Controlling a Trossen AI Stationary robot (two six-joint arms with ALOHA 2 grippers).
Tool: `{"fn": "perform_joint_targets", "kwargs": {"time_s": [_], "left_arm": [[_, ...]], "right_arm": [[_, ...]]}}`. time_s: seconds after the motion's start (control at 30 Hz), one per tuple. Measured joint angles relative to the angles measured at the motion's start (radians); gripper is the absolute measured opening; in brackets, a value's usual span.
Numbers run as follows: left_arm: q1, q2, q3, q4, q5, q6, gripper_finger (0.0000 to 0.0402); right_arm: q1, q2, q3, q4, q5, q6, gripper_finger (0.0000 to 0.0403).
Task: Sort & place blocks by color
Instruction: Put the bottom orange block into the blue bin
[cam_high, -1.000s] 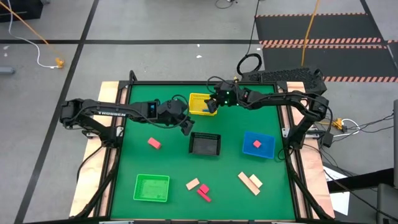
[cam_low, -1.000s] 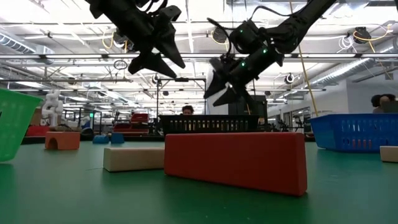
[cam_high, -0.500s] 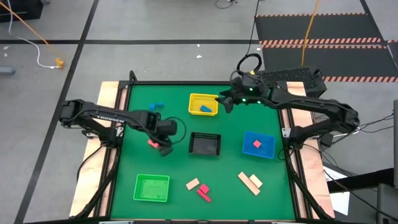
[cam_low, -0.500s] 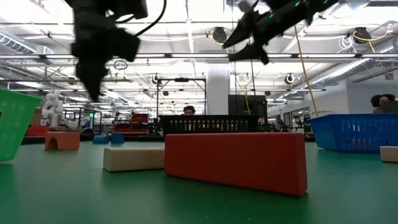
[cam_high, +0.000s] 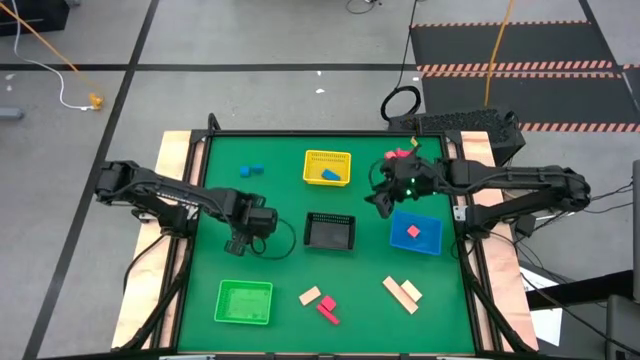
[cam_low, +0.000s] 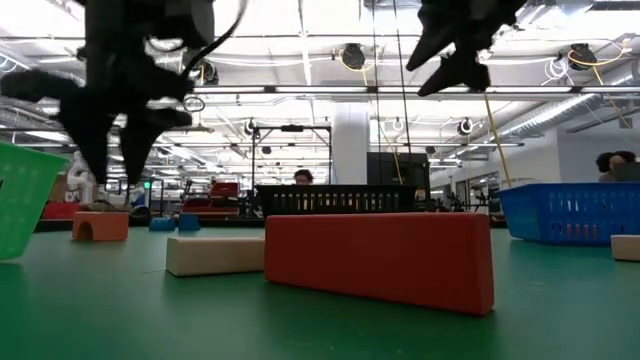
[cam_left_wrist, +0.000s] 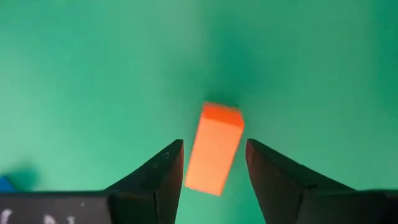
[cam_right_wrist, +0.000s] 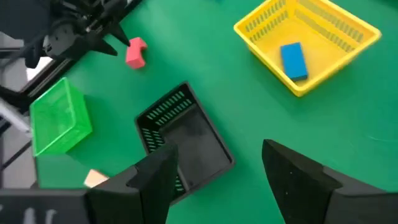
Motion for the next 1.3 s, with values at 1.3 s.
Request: {"fn": "perform_joint_targets", "kwargs": {"time_s": [1.3], "left_arm": [[0.051, 0.001, -0.07, 0.445, -0.028, -0.516, 0.0135]], "right_arm": [[0.095, 0.019, 0.0, 0.023, 0.164, 0.269, 0.0224]]}}
